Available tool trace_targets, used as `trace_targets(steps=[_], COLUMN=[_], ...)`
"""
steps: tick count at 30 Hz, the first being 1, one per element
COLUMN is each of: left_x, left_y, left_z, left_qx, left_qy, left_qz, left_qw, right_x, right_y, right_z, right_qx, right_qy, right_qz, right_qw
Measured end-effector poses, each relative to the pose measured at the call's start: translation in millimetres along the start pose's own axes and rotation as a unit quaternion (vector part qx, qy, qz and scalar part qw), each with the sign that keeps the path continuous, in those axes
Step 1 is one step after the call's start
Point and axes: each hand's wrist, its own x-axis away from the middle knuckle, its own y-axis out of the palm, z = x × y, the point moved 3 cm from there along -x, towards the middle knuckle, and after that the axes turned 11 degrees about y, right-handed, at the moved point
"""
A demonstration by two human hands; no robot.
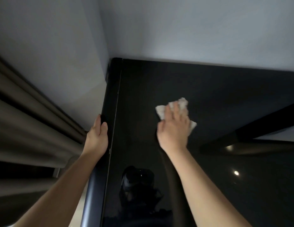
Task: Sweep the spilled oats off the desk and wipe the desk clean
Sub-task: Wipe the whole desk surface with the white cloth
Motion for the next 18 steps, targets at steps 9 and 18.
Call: trace_targets(steps=[9, 18], left_x=[-1.1, 89.0], left_y=[-2.4, -17.0], left_z=[-8.6, -28.9], left_qx=[0.059, 0.102], left_qy=[-0.004, -0.044], left_qz=[0.002, -0.016], left_qw=[0.998, 0.994], right_x=[19.5, 52.1], right_y=[17.9, 4.8], right_z=[-84.7, -60.1], right_qx=[-0.062, -0.023], right_qy=[-0.294, -0.365], right_qz=[-0.105, -0.119], right_qw=[0.948, 0.923])
